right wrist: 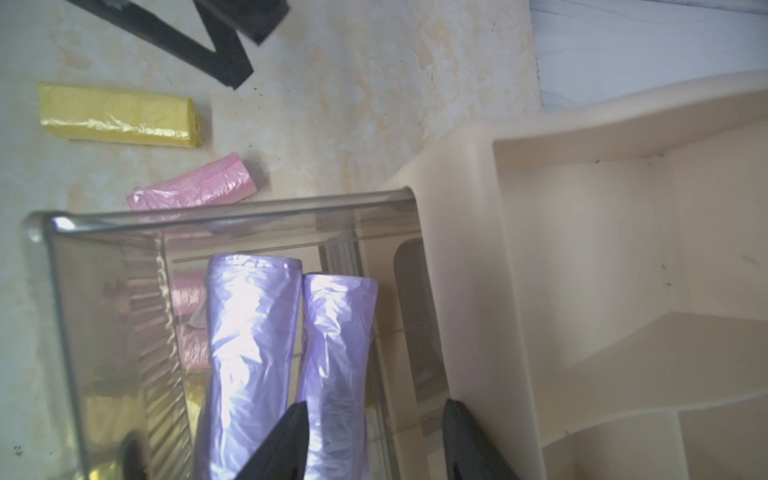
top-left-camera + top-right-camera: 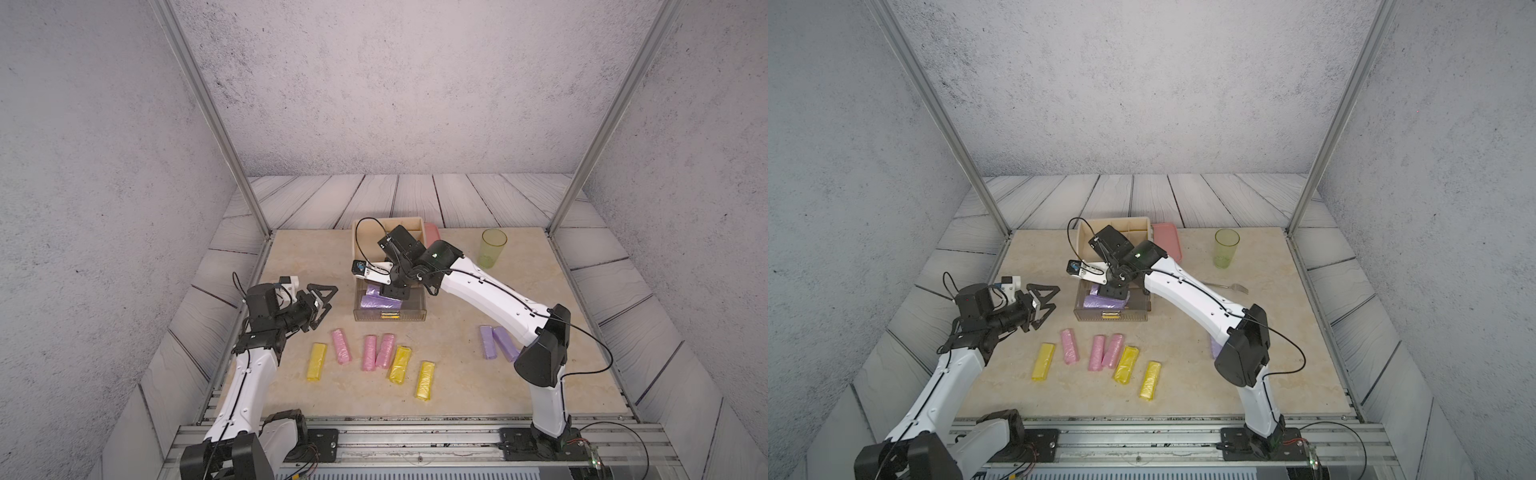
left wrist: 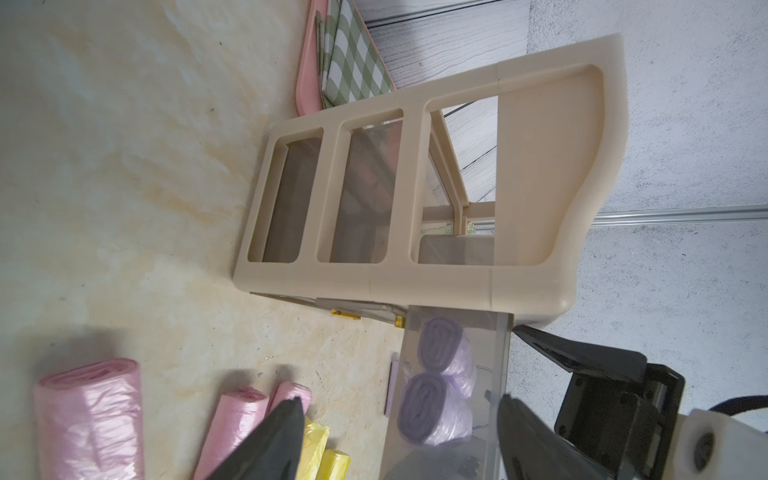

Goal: Sort the rolls of trash bags by color and place them into the drawer
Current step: Place the roll of trash bags in the drawer, then pick up the roll of trash bags from the center of the board.

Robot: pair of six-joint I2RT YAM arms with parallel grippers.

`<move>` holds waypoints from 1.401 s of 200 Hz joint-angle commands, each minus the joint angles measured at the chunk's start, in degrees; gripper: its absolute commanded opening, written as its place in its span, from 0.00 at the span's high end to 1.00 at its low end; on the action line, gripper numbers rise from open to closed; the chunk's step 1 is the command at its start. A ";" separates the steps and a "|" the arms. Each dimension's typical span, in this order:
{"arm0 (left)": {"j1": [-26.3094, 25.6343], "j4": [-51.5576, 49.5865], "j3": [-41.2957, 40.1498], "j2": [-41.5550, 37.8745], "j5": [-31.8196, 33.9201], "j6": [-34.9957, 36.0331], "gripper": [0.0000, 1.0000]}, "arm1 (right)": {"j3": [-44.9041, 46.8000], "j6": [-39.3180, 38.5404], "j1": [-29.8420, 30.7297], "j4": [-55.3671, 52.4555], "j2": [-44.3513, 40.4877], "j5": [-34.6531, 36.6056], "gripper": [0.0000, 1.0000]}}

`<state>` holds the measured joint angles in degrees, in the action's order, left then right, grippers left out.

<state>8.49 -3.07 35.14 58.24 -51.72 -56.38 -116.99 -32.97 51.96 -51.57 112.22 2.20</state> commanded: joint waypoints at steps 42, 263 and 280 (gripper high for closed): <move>-0.20 -2.15 2.80 0.83 -0.32 3.72 0.21 | 24.82 17.79 -5.72 27.69 -31.55 5.25 0.32; -0.43 -1.37 -1.07 0.30 -0.57 4.34 0.21 | 65.75 57.05 -27.16 11.09 -29.26 0.89 0.39; -0.48 -1.39 -1.20 0.13 -0.66 4.33 0.21 | 66.84 57.23 -28.05 12.90 -27.90 0.14 0.40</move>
<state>8.45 -5.52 34.76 59.27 -51.77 -52.56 -51.51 22.76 25.12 -41.08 82.17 3.99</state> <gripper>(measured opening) 0.789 0.602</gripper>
